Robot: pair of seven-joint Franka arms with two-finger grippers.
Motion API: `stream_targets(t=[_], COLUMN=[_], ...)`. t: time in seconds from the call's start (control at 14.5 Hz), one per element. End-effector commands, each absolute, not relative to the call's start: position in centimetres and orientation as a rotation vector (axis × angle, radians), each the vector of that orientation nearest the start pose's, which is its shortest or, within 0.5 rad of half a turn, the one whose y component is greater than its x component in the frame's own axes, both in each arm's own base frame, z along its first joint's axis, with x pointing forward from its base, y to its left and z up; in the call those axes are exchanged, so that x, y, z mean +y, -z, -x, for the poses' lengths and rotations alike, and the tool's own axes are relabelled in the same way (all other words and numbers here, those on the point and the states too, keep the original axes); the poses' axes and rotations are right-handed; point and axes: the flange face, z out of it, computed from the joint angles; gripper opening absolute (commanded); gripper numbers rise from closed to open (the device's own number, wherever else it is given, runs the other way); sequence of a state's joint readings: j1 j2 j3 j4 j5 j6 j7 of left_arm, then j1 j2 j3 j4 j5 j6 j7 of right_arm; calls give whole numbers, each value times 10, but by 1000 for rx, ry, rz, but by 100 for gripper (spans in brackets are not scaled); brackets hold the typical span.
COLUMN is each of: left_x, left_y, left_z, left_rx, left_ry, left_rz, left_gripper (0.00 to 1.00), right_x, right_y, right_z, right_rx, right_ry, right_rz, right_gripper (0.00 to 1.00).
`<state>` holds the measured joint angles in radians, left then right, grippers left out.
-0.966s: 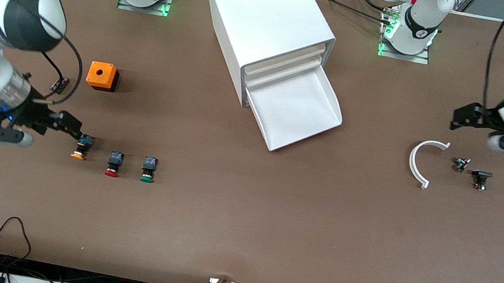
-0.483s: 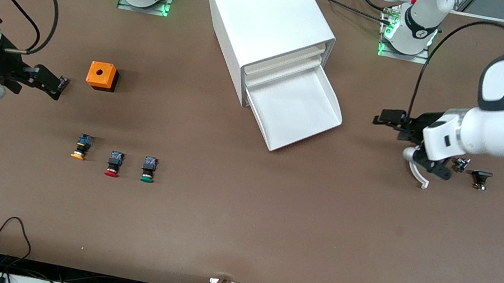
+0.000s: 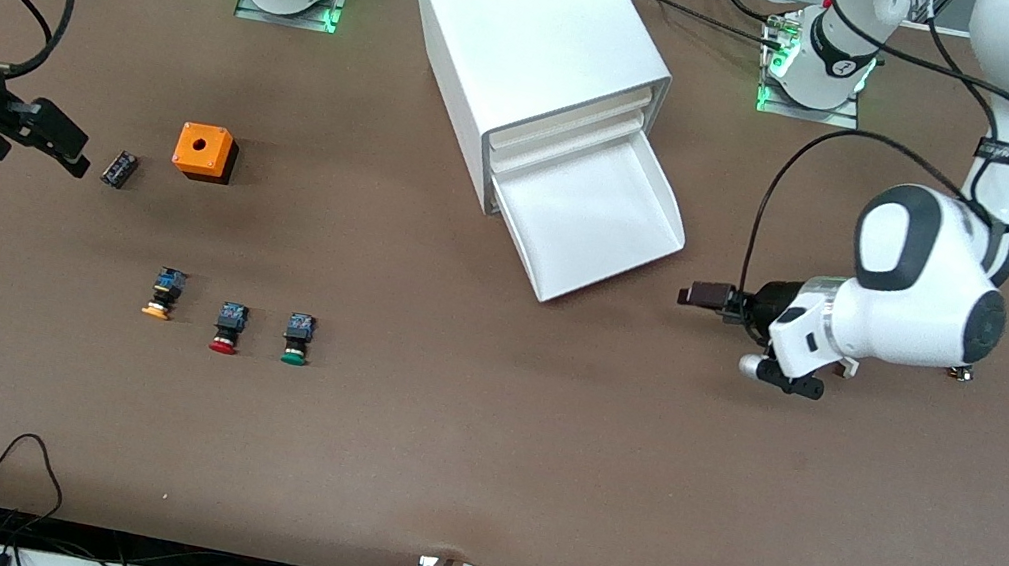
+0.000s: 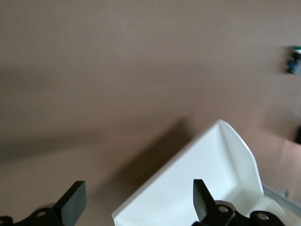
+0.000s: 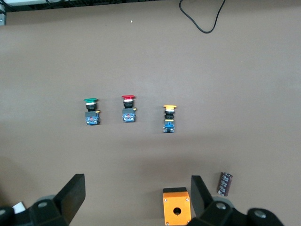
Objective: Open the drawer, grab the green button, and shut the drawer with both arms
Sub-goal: 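Push the open drawer shut with the left gripper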
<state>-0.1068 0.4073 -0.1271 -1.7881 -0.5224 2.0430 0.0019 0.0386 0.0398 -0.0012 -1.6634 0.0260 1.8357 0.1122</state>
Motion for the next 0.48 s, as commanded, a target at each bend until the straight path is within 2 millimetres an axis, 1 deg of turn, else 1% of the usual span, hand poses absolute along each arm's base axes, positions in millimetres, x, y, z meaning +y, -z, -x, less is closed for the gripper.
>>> stream_targets(t=[0.0, 0.07, 0.14, 0.21, 0.28, 0.34, 0.41], left_x=[-229, -246, -263, -284, -297, -301, -299], left_y=[-304, -287, -274, -261, -250, -242, -237], left_z=[-590, -584, -580, -571, -562, -558, -556], left_rx=[-410, -501, -574, -597, -620, -664, -653], left_ry=[-263, -214, -189, -191, -194, -184, -165], left_rz=[3418, 3375, 3357, 3345, 3333, 3319, 3303], left_gripper=[100, 100, 100, 100, 100, 100, 100], right_x=[35, 35, 35, 35, 36, 35, 33], right_y=[-603, -608, -608, -612, -613, -615, -615], right_z=[-565, -560, -558, -554, -553, -553, -553], right_rx=[131, 129, 126, 128, 128, 130, 135], right_ry=[177, 164, 141, 140, 143, 148, 150], right_rz=[3100, 3098, 3101, 3099, 3101, 3100, 3101], right_gripper=[99, 99, 99, 99, 99, 99, 99])
